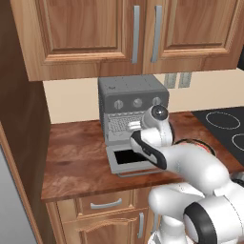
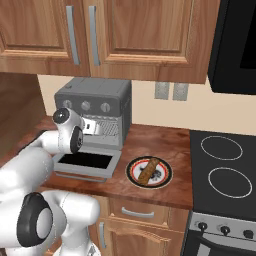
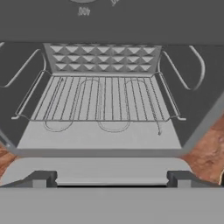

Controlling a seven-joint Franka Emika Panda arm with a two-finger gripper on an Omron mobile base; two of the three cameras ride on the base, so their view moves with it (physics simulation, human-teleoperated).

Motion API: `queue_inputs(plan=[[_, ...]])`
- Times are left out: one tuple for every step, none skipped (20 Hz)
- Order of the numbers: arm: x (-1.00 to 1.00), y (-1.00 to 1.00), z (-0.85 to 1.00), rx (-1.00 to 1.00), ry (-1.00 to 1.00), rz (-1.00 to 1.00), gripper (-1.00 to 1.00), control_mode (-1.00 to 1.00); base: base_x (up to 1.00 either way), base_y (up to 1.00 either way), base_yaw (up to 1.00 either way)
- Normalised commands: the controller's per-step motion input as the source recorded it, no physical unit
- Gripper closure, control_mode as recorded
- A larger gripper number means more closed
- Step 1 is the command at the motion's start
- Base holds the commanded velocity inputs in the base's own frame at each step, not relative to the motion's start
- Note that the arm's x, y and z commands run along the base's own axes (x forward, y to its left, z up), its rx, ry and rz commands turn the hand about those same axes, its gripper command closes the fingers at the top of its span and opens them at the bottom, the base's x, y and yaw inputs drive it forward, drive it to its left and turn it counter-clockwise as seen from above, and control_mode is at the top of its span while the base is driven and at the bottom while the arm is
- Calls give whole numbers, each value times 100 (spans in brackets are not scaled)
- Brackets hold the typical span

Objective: Pull the toaster oven rack outwards. Pick up the baguette from the plate and place it on the toaster oven rack. Close the toaster oven door fully and set the temperature to the lowest setting.

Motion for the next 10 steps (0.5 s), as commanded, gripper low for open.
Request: queue_inputs(plan=[[32,0,0,0,0,3,-100,-100,0,0,0],[29,0,0,0,0,4,-100,-100,0,0,0],[29,0,0,0,0,4,-100,-100,0,0,0],[29,0,0,0,0,3,-100,-100,0,0,0],[26,0,0,0,-1,3,-100,-100,0,0,0],[24,0,0,1,-2,4,-100,-100,0,0,0],[20,0,0,1,-3,2,-100,-100,0,0,0],[21,0,0,1,-3,2,-100,-100,0,0,0],[24,0,0,0,-1,1,-100,-100,0,0,0],[24,0,-5,0,0,0,-100,-100,0,0,0]])
